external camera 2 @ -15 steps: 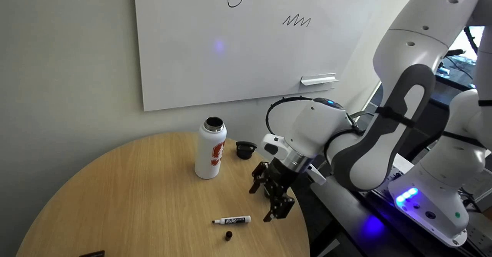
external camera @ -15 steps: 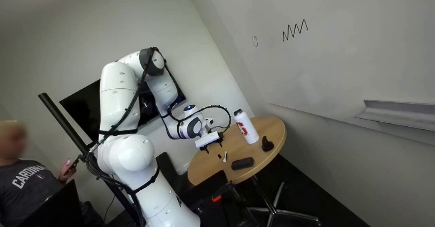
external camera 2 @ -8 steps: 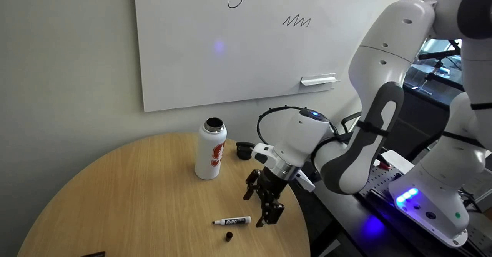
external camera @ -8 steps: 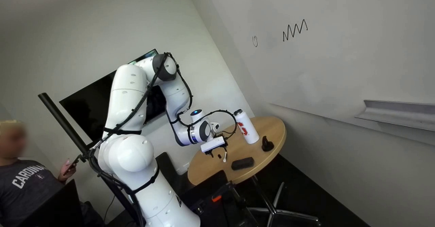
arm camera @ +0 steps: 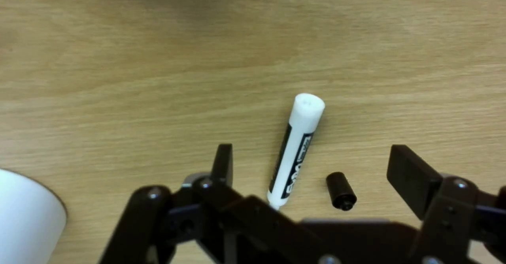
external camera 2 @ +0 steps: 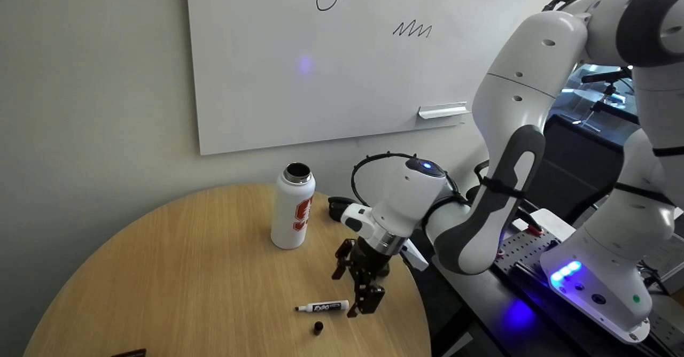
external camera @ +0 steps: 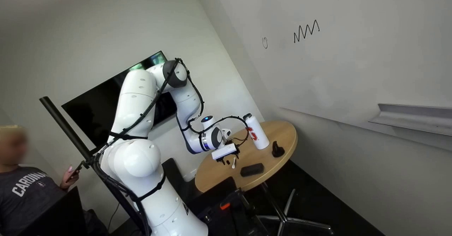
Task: Use the marker to write on the board
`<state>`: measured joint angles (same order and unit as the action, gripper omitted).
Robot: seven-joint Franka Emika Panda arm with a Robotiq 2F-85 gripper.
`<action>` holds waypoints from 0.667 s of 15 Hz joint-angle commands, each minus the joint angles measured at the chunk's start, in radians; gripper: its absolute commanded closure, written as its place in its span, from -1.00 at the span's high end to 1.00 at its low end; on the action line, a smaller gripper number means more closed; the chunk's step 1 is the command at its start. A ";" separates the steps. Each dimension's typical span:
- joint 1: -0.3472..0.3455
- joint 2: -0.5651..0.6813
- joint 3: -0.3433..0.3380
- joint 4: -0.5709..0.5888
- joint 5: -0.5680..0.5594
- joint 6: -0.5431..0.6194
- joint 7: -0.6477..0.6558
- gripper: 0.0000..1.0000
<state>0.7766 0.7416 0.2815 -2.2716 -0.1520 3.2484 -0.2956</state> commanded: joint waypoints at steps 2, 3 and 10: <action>0.065 0.020 -0.060 0.028 -0.019 0.006 0.063 1.00; 0.073 0.023 -0.068 0.031 -0.019 0.005 0.067 1.00; 0.120 0.038 -0.103 0.046 -0.018 0.004 0.086 1.00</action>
<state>0.8742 0.7704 0.1981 -2.2416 -0.1520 3.2484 -0.2478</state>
